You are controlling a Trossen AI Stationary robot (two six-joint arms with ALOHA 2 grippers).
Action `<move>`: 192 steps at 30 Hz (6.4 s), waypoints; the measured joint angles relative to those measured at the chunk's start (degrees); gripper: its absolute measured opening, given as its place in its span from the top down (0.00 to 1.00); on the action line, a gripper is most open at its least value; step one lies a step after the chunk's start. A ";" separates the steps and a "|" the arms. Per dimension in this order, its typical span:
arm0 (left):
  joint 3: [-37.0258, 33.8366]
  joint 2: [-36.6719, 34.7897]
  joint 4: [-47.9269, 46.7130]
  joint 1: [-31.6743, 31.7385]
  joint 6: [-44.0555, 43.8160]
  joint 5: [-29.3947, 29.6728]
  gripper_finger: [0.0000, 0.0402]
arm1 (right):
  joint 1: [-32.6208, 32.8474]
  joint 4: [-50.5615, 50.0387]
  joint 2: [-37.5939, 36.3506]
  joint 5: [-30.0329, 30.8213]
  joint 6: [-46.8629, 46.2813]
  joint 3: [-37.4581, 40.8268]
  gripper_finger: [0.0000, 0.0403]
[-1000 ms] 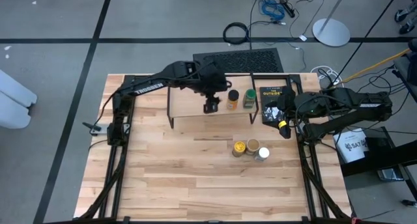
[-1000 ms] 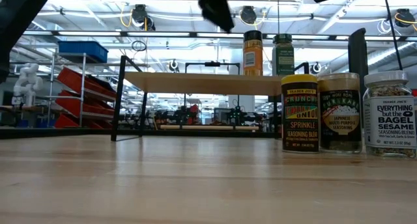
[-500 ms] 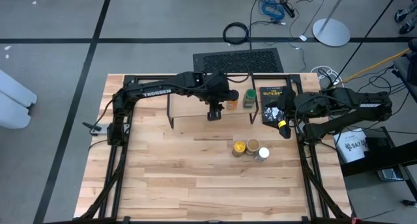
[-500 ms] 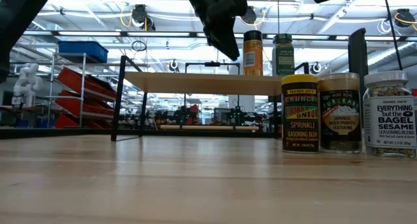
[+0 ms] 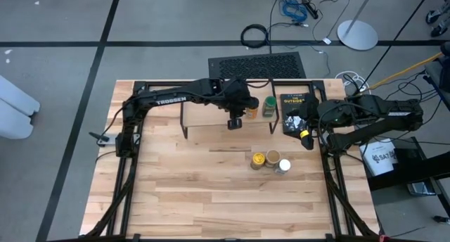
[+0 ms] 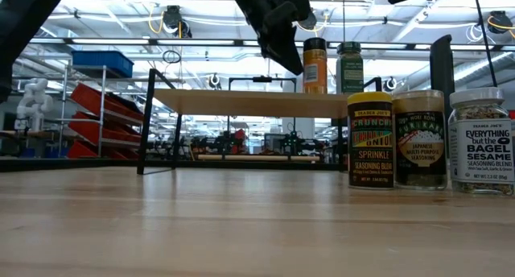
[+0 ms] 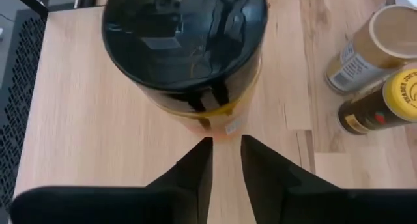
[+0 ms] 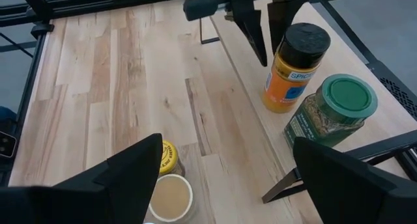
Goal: Shelf spices
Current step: Put the orange seasoning bottle on the shelf, then put the white seasoning bottle on the shelf
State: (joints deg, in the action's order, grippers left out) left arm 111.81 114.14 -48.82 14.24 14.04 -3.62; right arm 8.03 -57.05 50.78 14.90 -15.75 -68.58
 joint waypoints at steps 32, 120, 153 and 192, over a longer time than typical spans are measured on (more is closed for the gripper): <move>0.04 -5.01 -4.77 -1.58 -4.28 1.35 0.79 | 1.49 -2.26 0.02 -0.48 -1.86 0.00 0.17; -6.34 -9.23 -10.25 -31.89 -15.23 23.65 0.79 | 18.47 8.89 25.74 -5.32 -26.83 19.52 0.24; -10.35 -9.28 10.24 -33.08 -21.91 17.35 0.49 | 20.81 4.24 25.68 -10.59 -28.71 8.09 0.53; -15.80 -7.06 32.06 -28.86 -28.28 18.26 0.10 | 17.05 5.84 25.66 -2.71 -4.35 -12.24 0.52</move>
State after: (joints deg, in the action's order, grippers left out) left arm 96.01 107.08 -16.76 -14.62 -14.24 14.64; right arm 25.08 -51.20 76.44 12.19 -20.10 -80.82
